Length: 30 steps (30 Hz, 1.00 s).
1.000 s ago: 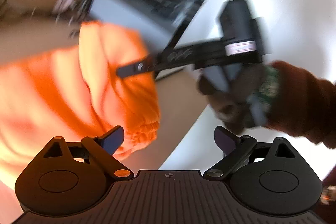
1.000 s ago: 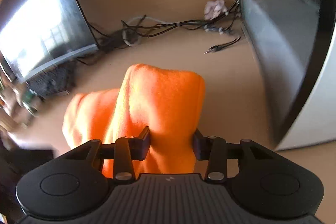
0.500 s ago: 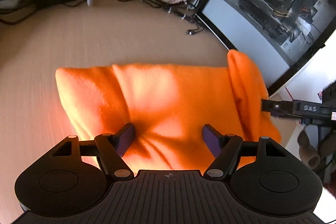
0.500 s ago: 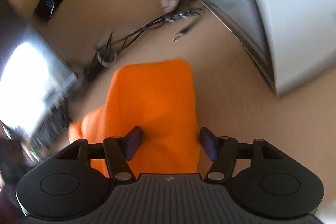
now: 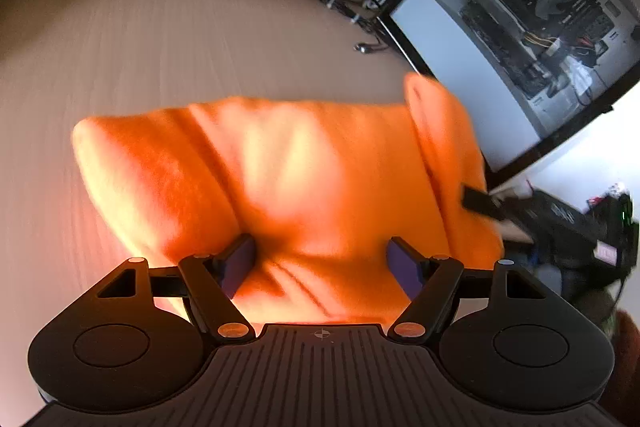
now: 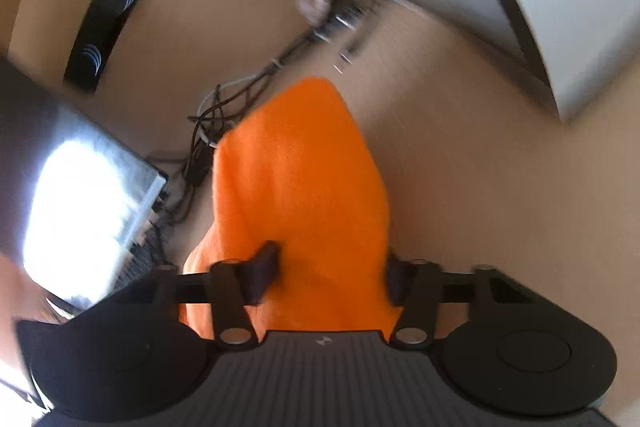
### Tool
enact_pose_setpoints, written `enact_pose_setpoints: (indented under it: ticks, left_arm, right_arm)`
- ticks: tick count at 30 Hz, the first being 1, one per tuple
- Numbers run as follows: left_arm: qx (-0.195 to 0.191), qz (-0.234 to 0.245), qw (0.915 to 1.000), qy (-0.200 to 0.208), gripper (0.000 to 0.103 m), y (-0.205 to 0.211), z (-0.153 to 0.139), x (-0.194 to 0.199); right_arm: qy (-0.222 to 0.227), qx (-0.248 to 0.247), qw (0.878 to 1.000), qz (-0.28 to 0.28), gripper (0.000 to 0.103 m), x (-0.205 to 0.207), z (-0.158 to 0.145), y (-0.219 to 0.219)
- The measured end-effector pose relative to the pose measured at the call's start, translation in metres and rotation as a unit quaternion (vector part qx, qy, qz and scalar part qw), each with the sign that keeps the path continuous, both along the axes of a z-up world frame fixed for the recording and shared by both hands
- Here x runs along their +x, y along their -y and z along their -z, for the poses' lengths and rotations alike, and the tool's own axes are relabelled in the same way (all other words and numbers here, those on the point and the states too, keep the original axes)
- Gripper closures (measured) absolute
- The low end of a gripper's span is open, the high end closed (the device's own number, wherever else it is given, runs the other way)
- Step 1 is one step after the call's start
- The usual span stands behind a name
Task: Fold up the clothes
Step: 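Fold the orange bundle over again with the left tool toward the right tool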
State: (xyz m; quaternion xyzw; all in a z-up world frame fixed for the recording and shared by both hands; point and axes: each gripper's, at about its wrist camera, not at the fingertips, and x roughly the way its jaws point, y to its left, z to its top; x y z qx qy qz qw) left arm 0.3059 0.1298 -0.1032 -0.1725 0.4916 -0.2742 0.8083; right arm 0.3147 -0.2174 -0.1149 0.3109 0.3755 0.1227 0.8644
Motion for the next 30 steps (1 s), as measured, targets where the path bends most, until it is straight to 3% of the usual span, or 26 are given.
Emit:
enact_pose_setpoints:
  ticks: [2, 4, 6, 8, 12, 15, 20, 23, 25, 26, 28, 30]
  left_arm:
    - [-0.028, 0.009, 0.9995, -0.015, 0.026, 0.006, 0.003, -0.008]
    - [-0.052, 0.019, 0.9982, -0.021, 0.026, 0.017, 0.007, -0.015]
    - [-0.07, 0.023, 0.997, -0.024, 0.026, 0.024, 0.01, -0.02]
    - [-0.086, 0.024, 0.9957, -0.026, 0.024, 0.028, 0.013, -0.023]
    - [-0.101, 0.025, 0.9944, -0.017, 0.028, 0.019, 0.019, -0.027]
    - [-0.113, 0.025, 0.9932, -0.011, 0.029, 0.012, 0.023, -0.032]
    - [-0.149, 0.014, 0.9888, 0.004, 0.018, -0.022, 0.002, -0.044]
    - [-0.118, -0.023, 0.9921, 0.035, 0.012, -0.053, -0.014, -0.053]
    - [-0.093, -0.065, 0.9933, 0.024, 0.019, -0.068, -0.013, -0.046]
    - [-0.082, -0.081, 0.9932, 0.016, 0.023, -0.073, -0.01, -0.042]
    - [-0.079, -0.092, 0.9925, -0.007, 0.036, -0.078, -0.001, -0.034]
    - [-0.102, -0.097, 0.9897, -0.029, 0.036, -0.08, 0.009, -0.031]
  right_arm:
    - [0.056, -0.099, 0.992, -0.049, 0.062, 0.0, -0.03, -0.022]
    - [0.117, -0.203, 0.967, -0.104, 0.062, -0.004, -0.059, -0.05]
    - [0.177, -0.304, 0.923, -0.16, 0.062, -0.011, -0.085, -0.08]
    - [0.221, -0.383, 0.868, -0.227, 0.062, -0.029, -0.09, -0.113]
    - [0.248, -0.452, 0.801, -0.305, 0.066, -0.056, -0.076, -0.151]
    - [0.236, -0.452, 0.801, -0.314, 0.066, -0.057, -0.074, -0.155]
    - [0.231, -0.478, 0.784, -0.321, 0.066, -0.056, -0.066, -0.16]
    - [0.242, -0.489, 0.773, -0.324, 0.067, -0.064, -0.063, -0.16]
    - [0.251, -0.492, 0.769, -0.323, 0.069, -0.068, -0.065, -0.164]
    - [0.263, -0.498, 0.758, -0.33, 0.07, -0.074, -0.066, -0.169]
    - [0.303, -0.526, 0.708, -0.361, 0.07, -0.096, -0.063, -0.186]
    - [0.324, -0.544, 0.669, -0.39, 0.07, -0.113, -0.05, -0.201]
